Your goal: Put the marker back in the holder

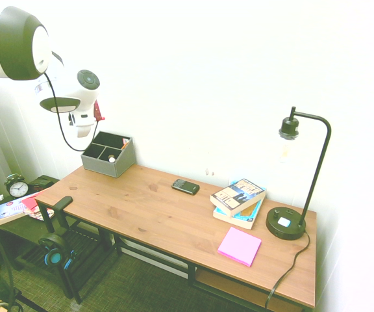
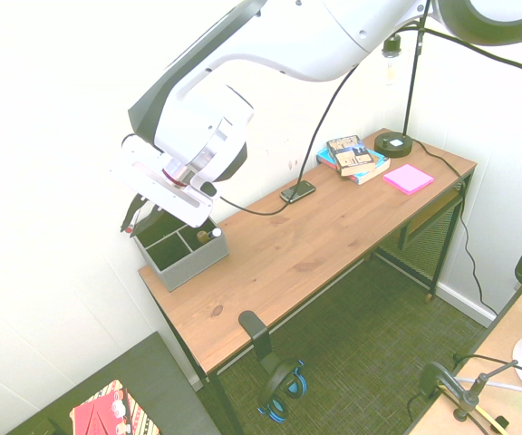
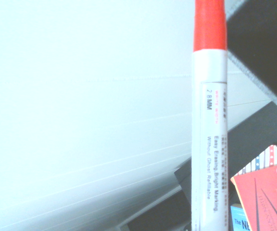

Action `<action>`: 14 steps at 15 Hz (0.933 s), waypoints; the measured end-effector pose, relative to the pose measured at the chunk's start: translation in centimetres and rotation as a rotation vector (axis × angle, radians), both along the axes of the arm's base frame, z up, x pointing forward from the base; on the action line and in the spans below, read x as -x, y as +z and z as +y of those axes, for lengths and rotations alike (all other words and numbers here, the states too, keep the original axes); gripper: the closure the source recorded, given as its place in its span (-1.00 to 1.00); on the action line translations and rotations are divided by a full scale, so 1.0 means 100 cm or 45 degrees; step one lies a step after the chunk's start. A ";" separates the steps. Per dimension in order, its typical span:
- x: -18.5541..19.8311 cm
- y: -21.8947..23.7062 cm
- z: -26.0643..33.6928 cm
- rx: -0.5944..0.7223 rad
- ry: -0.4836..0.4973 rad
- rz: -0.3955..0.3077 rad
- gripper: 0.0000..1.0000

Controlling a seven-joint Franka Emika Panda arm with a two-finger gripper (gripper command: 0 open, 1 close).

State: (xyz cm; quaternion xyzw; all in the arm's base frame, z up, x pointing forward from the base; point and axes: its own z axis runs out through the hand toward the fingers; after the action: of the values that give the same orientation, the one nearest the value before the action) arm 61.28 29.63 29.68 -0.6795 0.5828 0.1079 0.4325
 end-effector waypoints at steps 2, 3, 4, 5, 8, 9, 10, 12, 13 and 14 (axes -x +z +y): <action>0.001 -0.021 -0.008 -0.031 -0.020 -0.004 1.00; 0.001 -0.029 -0.015 -0.042 -0.035 -0.007 1.00; 0.000 -0.035 -0.022 -0.060 -0.055 -0.023 1.00; -0.002 -0.040 -0.028 -0.086 -0.074 -0.048 1.00; -0.002 -0.054 -0.025 -0.147 -0.086 -0.066 1.00; -0.001 -0.059 -0.022 -0.158 -0.091 -0.059 1.00; -0.001 -0.061 -0.021 -0.167 -0.100 -0.055 1.00; -0.001 -0.066 -0.021 -0.179 -0.117 -0.047 1.00; -0.001 -0.068 -0.022 -0.178 -0.121 -0.047 1.00; -0.001 -0.071 -0.024 -0.176 -0.121 -0.048 1.00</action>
State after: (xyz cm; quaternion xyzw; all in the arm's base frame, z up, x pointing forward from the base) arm 61.40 27.27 22.56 -0.6215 0.5971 0.1145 0.4940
